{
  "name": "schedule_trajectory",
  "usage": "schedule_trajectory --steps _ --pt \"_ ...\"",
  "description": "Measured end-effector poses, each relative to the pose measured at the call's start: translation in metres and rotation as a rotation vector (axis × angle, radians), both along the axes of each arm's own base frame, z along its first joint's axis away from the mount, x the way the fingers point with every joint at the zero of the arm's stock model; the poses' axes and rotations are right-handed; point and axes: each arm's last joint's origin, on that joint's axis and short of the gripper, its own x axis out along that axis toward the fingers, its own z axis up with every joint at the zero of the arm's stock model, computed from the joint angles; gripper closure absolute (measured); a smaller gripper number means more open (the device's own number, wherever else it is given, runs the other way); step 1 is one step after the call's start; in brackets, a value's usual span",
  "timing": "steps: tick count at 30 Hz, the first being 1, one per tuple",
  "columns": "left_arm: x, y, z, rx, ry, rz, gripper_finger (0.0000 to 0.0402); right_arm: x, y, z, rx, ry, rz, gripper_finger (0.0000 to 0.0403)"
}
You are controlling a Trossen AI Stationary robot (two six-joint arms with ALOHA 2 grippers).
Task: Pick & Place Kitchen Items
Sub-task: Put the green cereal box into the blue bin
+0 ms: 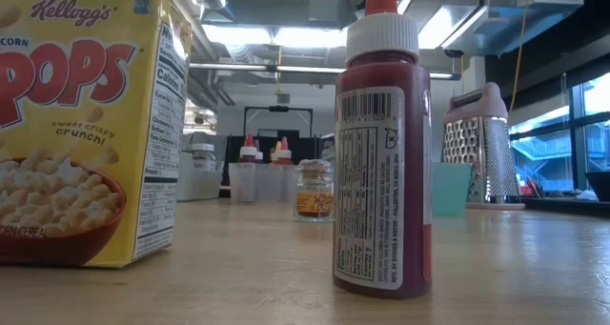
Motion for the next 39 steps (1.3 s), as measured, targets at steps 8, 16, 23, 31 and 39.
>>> schedule_trajectory --steps 8,16,23,31,39 --pt "-0.005 0.001 -0.002 -0.011 0.033 0.023 0.0219 -0.101 -0.008 0.037 0.055 -0.162 -0.125 0.0287" --pt "-0.004 0.001 -0.003 -0.022 0.041 0.042 0.0219 -0.115 0.018 0.005 -0.175 -0.286 -0.233 0.0287" --pt "-0.004 0.003 -0.003 0.024 0.027 0.100 0.0219 -0.100 0.035 -0.088 -0.366 -0.404 -0.406 0.0287" --pt "0.002 0.004 -0.013 0.059 0.060 0.158 0.0219 -0.091 0.029 -0.181 -0.324 -0.611 -0.565 0.0287" --pt "0.004 0.013 -0.016 0.111 0.082 0.175 0.0219 -0.056 0.013 -0.205 -0.430 -0.523 -0.644 0.0286"
